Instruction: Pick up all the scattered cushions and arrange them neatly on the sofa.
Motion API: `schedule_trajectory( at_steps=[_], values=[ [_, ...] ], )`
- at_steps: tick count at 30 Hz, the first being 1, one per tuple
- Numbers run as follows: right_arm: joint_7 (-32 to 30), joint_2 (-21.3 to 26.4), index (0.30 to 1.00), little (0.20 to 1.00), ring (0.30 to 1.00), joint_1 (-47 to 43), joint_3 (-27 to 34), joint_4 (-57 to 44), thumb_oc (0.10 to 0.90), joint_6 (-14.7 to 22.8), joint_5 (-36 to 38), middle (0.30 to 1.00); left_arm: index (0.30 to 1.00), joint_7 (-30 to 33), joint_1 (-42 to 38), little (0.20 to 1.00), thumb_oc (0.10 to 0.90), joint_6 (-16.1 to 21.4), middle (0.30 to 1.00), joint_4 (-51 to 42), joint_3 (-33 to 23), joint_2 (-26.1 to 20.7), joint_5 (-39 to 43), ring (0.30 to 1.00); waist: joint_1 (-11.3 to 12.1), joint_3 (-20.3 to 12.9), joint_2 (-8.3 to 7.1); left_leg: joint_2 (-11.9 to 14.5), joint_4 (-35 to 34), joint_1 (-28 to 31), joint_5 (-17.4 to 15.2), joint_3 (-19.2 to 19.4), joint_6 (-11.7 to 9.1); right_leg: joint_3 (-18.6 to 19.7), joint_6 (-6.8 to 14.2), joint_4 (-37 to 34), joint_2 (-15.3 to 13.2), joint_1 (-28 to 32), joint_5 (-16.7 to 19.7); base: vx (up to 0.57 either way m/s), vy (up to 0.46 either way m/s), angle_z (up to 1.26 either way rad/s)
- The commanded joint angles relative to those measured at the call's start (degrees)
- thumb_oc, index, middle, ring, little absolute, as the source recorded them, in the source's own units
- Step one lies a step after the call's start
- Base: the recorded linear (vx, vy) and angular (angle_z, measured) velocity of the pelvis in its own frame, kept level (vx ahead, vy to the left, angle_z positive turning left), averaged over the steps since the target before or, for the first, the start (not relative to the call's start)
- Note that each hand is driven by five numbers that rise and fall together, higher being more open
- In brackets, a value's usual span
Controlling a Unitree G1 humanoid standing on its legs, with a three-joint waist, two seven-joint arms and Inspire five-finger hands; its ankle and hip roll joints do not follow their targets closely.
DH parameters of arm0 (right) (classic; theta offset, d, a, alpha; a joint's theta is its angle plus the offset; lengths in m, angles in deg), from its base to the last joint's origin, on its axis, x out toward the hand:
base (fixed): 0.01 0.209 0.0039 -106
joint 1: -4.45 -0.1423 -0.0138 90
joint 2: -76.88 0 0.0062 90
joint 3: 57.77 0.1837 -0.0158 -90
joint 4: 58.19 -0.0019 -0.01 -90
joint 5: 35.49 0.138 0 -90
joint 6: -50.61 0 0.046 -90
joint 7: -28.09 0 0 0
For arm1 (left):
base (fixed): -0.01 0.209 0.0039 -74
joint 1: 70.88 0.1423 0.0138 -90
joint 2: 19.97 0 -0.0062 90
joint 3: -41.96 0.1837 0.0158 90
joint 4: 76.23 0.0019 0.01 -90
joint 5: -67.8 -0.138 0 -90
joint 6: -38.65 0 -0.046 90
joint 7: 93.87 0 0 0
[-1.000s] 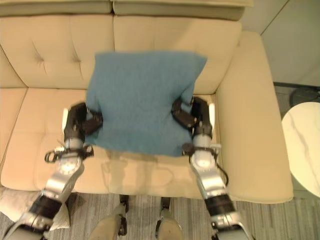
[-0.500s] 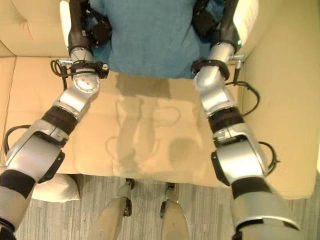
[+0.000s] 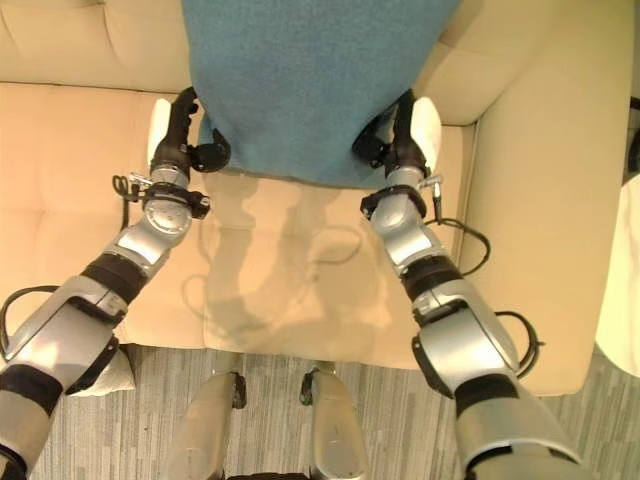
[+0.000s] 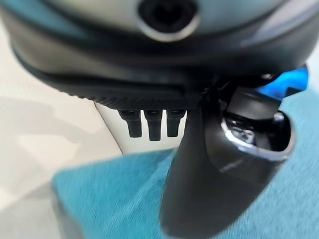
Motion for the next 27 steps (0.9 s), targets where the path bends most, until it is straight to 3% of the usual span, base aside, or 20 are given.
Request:
schedule_trajectory(
  at_steps=[1,6,9,10,11,13,16,17,18,19,24,27],
  values=[
    [0.88,-1.52,0.9,0.9,0.9,-2.1,-0.45,-7.33,0.8,6.42,-2.16,0.9,0.9,1.14,-3.15,0.9,0.8,6.1,0.9,-6.26,-3.72,4.26,-3.69,0.9,1.16,-8.41,1.23,-0.2,0.03,0.08,-10.61,0.26,-1.83,0.44,4.88,8.5,-2.84,-1.53,-12.24,-0.03,0.009,-0.06],
    [2.85,2.18,0.9,0.9,0.9,4.74,2.57,-15.36,0.8,7.4,-2.31,0.9,0.9,-0.13,3.26,0.9,0.8,6.79,0.9,-10.75,-7.3,-0.03,-3.46,0.9,1.06,-9.48,0.86,-0.11,0.03,1.58,-11.13,0.65,-1.87,0.56,4.88,8.17,-2.81,-0.04,-12.32,0.0,0.008,-0.08],
    [7.02,8.3,0.9,0.9,0.9,18.64,9.22,-26.85,0.8,8.93,-2.64,0.9,0.9,-3.68,16.93,0.9,0.8,8.91,0.9,-21.1,-13.7,-4.78,-1.75,0.9,1.08,-11.89,0.18,0.11,0.03,4.22,-12.36,1.39,-1.67,0.23,5.01,7.04,-2.82,2.98,-12.4,0.06,-0.015,0.01],
    [9.9,10.59,0.9,0.9,0.9,29.48,14.38,-33.1,0.8,9.77,-3.79,0.9,0.9,-5.48,28.34,0.9,0.8,9.96,0.9,-28.94,-19.11,-5.51,-0.99,0.9,1.14,-13.35,-0.42,0.13,0.03,5.96,-13.03,1.59,-1.51,0.05,5.09,5.98,-2.43,5.17,-12.41,0.06,-0.035,0.02],
    [9.92,10.59,0.9,0.9,0.9,29.63,14.43,-33.22,0.8,9.71,-3.82,0.9,0.9,-5.49,28.46,0.9,0.8,9.9,0.9,-29.07,-19.12,-5.51,-1.01,0.9,1.15,-13.52,-0.39,0.13,0.03,5.76,-12.87,1.57,-1.48,0.03,5.08,5.81,-2.4,5.06,-12.17,0.05,-0.042,0.04],
    [13.27,12.04,0.9,0.9,0.9,40.02,19.03,-37.33,0.8,10.21,-5.86,0.9,0.9,-9.01,39.93,0.9,0.8,10.75,0.9,-34.99,-24.36,-5.15,0.98,0.9,1.26,-14.71,-0.82,0.25,0.03,7.24,-13.18,1.56,-1.43,-0.51,5.16,4.97,-2.21,7.23,-12.42,0.03,-0.047,0.05],
    [15.41,12.03,0.9,0.9,0.9,46.48,22.14,-38.3,0.8,10.3,-6.4,0.9,0.9,-11.68,46.58,0.9,0.8,10.71,0.9,-37.02,-26.69,-5.38,0.93,0.9,1.33,-15.62,-0.91,0.37,0.03,8.17,-13.32,1.58,-1.46,-0.84,5.26,4.39,-2.12,8.59,-12.58,0.02,-0.046,0.05],
    [17.12,10.27,0.9,0.9,0.9,54.86,26.49,-38.52,0.8,10.37,-7.21,0.9,0.9,-14.06,55.46,0.9,0.8,10.49,0.9,-38.49,-30.44,-4.05,1.35,0.9,1.34,-16.48,-0.88,0.43,0.03,9.56,-13.56,1.48,-1.58,-1.46,5.32,4.11,-2.05,10.64,-13.17,0.01,-0.055,0.04],
    [17.14,10.26,0.9,0.9,0.9,54.95,26.53,-38.6,0.8,10.34,-7.22,0.9,0.9,-14.07,55.52,0.9,0.8,10.46,0.9,-38.56,-30.44,-4.05,1.35,0.9,1.32,-16.61,-0.86,0.42,0.03,9.36,-13.39,1.45,-1.56,-1.5,5.31,3.98,-2.04,10.51,-12.96,-0.01,-0.071,0.07],
    [17.89,7.84,0.9,0.9,0.9,58.82,28.22,-38.0,0.8,10.6,-7.99,0.9,0.9,-15.32,60.48,0.9,0.8,10.02,0.9,-38.26,-32.96,-2.19,1.79,0.9,1.43,-17.12,-0.61,0.56,0.03,9.9,-13.31,1.39,-1.6,-1.81,5.14,4.31,-1.88,11.29,-13.49,-0.01,-0.024,0.08],
    [20.14,1.65,0.9,0.9,0.9,65.52,29.46,-33.48,0.8,10.71,-7.23,0.9,0.9,-18.4,70.51,0.9,0.8,8.32,0.9,-32.68,-35.56,2.93,2.96,0.9,1.88,-18.13,-0.1,1.24,0.03,12.25,-13.18,0.99,-1.55,-1.91,4.4,6.25,-1.12,13.54,-15.58,-0.03,-0.073,0.04],
    [20.65,0.3,0.9,0.9,0.9,66.43,28.72,-31.4,0.8,10.49,-7.47,0.9,0.9,-19.4,72.51,0.9,0.8,7.57,0.9,-28.12,-36.02,5.7,5.04,0.9,2.16,-18.71,0.28,1.59,0.03,12.63,-12.74,0.89,-1.68,-1.86,4.07,5.7,-0.6,14.27,-15.39,-0.05,-0.095,0.05]
  ],
)
